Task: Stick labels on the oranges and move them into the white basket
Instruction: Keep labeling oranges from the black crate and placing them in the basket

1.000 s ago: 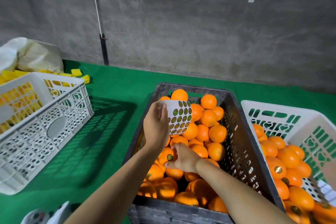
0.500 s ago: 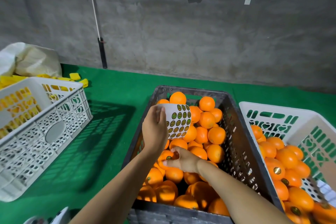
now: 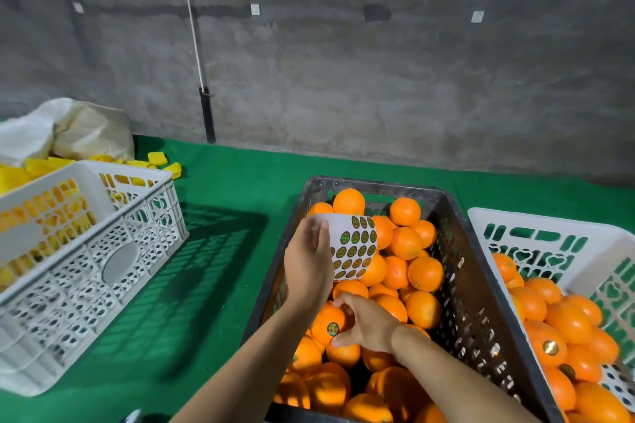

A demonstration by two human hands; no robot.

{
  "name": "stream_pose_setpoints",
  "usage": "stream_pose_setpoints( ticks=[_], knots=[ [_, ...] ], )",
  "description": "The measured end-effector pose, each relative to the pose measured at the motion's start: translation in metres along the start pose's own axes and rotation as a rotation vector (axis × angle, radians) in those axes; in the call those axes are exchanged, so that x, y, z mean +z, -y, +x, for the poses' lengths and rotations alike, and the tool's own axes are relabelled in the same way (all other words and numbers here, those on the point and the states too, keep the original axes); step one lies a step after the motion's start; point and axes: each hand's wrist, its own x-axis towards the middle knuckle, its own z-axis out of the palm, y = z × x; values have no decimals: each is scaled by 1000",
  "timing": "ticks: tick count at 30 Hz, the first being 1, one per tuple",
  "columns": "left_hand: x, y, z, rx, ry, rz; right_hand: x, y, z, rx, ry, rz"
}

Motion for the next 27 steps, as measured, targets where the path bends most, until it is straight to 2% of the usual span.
stream_pose_setpoints(
  ticks=[3, 6, 11, 16, 19, 22, 27],
  knots=[
    [-1, 1, 1, -9, 0, -12, -2, 0, -1, 82, 136, 77],
    [0, -1, 0, -14, 5, -11, -3, 1, -3, 74, 111, 150],
    [1, 3, 0, 1, 22, -33, 1, 4, -2, 11, 4, 16],
    [2, 3, 1, 21, 23, -17, 1, 11, -2, -58, -38, -241],
    [1, 3, 0, 21, 30, -21, -1, 18, -3, 18, -54, -191],
    [1, 3, 1, 17, 28, -17, 2, 18, -4, 42, 11, -108],
    [1, 6, 1, 25, 25, -6, 9, 18, -1, 17, 36, -230]
  ],
)
